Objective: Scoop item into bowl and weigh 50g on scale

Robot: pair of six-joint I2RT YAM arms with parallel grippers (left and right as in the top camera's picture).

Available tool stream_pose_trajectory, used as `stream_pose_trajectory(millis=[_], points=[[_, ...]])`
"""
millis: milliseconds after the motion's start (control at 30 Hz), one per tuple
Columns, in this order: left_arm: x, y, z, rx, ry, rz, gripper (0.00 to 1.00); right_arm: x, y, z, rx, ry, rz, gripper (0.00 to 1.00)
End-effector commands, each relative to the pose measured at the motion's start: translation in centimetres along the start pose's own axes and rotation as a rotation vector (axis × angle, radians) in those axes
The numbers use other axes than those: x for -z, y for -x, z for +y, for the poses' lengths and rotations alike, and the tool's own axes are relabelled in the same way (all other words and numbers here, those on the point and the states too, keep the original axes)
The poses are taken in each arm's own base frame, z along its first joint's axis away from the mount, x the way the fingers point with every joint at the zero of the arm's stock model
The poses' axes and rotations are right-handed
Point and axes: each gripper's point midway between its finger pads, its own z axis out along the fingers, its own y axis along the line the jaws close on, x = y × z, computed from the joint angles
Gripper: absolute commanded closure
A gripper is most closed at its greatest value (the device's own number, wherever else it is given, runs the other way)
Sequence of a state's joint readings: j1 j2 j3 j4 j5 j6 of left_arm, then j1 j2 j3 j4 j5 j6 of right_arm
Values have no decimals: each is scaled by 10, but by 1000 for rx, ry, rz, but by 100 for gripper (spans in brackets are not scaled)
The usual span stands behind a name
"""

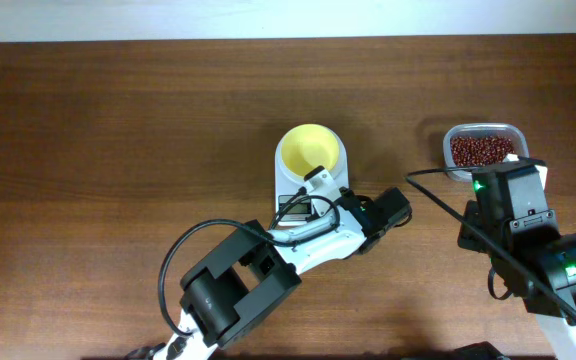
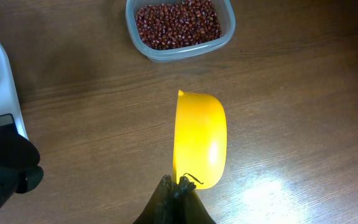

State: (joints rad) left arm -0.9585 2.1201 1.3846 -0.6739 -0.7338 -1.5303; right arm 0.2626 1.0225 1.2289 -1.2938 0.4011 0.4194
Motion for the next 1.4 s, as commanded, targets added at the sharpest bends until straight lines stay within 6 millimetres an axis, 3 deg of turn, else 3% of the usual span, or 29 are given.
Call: stream_pose_trajectory(millis=[0, 233, 1000, 1067, 1200, 1367], points=[[-18, -36, 16, -34, 62, 127, 100, 5, 5, 2, -9, 11, -16, 96], [-15, -43, 27, -64, 101, 173, 100, 5, 5, 2, -10, 12, -19, 96], [-20, -44, 26, -61, 102, 164, 100, 5, 4, 1, -9, 11, -15, 96], [-19, -38, 25, -60, 98, 137, 100, 5, 4, 2, -9, 11, -15, 96], [1, -12, 19, -34, 64, 99, 100, 5, 5, 1, -9, 11, -15, 96], [19, 6, 14, -6, 29, 83, 100, 5, 5, 2, -9, 11, -16, 96]])
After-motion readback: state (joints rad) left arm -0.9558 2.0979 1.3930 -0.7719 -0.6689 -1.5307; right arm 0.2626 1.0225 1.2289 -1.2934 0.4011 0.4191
